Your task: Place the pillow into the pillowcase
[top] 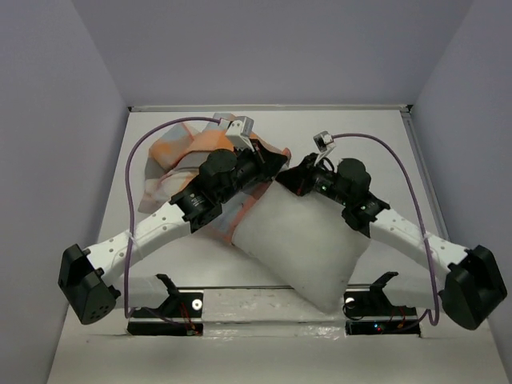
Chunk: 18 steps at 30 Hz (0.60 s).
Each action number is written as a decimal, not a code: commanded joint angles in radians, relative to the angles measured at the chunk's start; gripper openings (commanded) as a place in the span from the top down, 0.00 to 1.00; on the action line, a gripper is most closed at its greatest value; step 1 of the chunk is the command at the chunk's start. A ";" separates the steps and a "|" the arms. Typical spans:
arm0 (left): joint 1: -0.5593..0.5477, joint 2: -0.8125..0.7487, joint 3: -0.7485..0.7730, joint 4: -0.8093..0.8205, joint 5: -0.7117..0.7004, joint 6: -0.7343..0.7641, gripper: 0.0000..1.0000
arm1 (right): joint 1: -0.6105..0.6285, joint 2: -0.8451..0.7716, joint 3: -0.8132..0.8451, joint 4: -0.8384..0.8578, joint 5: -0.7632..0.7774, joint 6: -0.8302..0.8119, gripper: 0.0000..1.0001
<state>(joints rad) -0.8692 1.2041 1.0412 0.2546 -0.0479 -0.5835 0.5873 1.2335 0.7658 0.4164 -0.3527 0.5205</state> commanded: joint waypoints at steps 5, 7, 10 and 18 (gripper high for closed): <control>-0.080 0.107 0.057 0.143 0.123 -0.070 1.00 | -0.165 0.013 0.179 -0.031 0.035 0.061 1.00; -0.079 0.127 0.052 0.152 0.128 -0.073 1.00 | -0.221 0.110 0.200 -0.036 0.053 0.075 1.00; -0.077 0.169 0.089 0.152 0.125 -0.061 0.96 | -0.271 0.216 0.245 -0.047 0.058 0.102 1.00; -0.112 0.051 0.061 -0.035 -0.271 0.181 0.08 | -0.302 0.310 0.492 -0.413 0.150 -0.048 0.28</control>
<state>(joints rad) -0.9485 1.4353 1.1507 0.2726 -0.0452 -0.5571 0.2832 1.6081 1.1126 0.1493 -0.3077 0.5514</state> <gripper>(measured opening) 0.856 0.409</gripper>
